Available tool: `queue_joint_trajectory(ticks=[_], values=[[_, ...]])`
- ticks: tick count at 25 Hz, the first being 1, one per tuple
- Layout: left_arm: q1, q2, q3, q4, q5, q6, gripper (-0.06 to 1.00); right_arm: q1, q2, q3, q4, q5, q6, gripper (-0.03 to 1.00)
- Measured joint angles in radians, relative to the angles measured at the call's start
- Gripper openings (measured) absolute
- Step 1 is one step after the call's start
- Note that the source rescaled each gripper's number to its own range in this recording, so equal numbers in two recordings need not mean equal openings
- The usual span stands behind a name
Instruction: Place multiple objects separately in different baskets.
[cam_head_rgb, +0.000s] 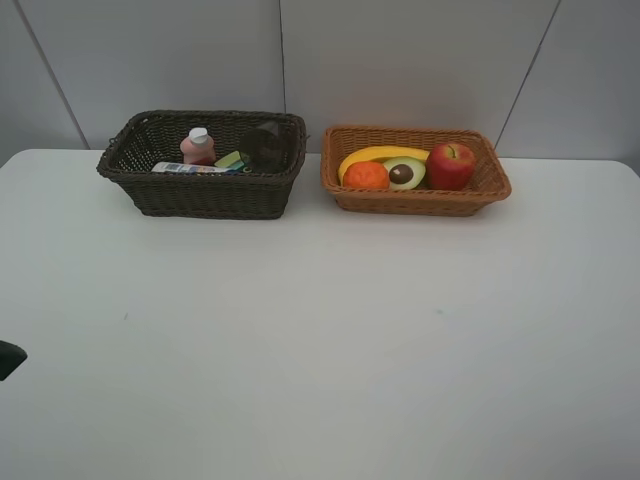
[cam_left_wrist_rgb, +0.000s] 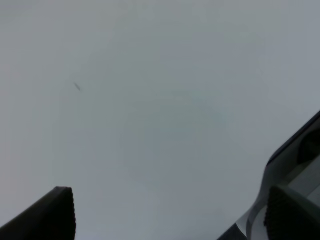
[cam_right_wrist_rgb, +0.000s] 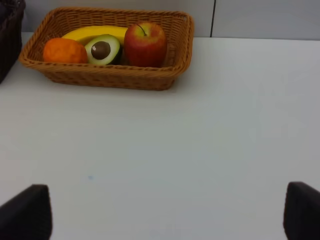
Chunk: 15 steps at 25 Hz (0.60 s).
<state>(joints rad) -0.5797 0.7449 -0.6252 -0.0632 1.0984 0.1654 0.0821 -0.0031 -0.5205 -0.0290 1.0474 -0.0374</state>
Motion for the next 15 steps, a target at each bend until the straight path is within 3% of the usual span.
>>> queue_joint_trajectory(ticks=[10,15], values=[[0.0,-0.172,0.173,0.0,-0.09,-0.002,1.0,0.0,0.0,0.0,0.0,0.0,0.0,0.97],[0.0,-0.202,0.18,0.0,-0.09,-0.002,1.0,0.0,0.0,0.0,0.0,0.0,0.0,0.97]])
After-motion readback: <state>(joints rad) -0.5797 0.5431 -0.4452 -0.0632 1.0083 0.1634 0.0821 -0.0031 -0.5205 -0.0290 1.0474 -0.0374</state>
